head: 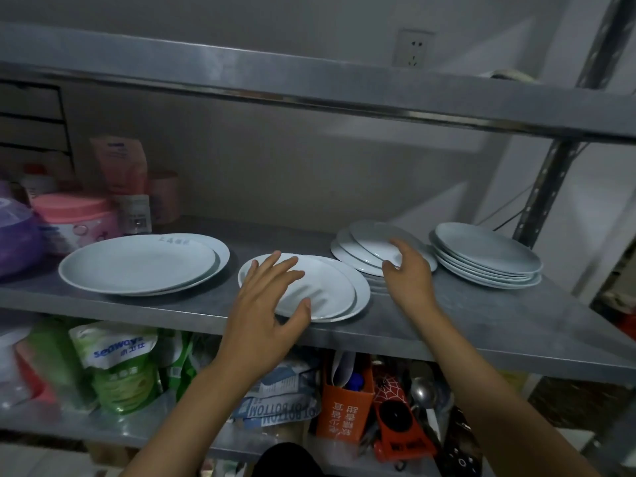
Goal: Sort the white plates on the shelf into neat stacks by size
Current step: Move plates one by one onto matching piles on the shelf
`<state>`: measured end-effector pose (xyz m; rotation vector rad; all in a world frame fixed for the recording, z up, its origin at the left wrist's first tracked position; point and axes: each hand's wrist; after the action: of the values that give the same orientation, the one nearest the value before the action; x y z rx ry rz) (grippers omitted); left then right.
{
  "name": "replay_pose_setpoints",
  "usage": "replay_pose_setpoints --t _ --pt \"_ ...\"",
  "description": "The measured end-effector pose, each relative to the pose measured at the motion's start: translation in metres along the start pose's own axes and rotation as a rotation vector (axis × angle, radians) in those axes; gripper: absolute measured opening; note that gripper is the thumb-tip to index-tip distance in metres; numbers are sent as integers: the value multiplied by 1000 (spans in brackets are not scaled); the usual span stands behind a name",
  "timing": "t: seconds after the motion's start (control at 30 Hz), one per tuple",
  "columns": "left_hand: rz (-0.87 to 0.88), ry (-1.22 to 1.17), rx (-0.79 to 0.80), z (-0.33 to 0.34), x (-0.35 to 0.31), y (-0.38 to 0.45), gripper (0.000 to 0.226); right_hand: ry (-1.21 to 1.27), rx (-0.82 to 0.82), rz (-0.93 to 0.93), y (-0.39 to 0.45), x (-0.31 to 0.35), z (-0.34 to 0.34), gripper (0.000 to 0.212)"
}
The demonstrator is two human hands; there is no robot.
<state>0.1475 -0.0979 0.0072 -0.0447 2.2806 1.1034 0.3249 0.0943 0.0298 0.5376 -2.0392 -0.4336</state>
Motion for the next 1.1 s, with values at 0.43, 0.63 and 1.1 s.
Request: replay_pose_setpoints --t 0.43,0.63,1.1 --pt "4 -62 78 44 -32 40 41 -626 70 0 53 -56 11 76" --pt "9 -47 109 66 -47 53 40 -504 59 0 55 -64 6 67" --pt "60 -132 53 82 -65 52 28 -655 -290 -227 52 -50 10 46"
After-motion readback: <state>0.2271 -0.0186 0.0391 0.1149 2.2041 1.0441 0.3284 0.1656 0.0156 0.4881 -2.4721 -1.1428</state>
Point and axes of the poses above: each hand's wrist, its own y-axis towards the middle knuckle, its own z-axis out of the palm, x = y × z, and after that the axes turned 4 degrees about -z, right-handed
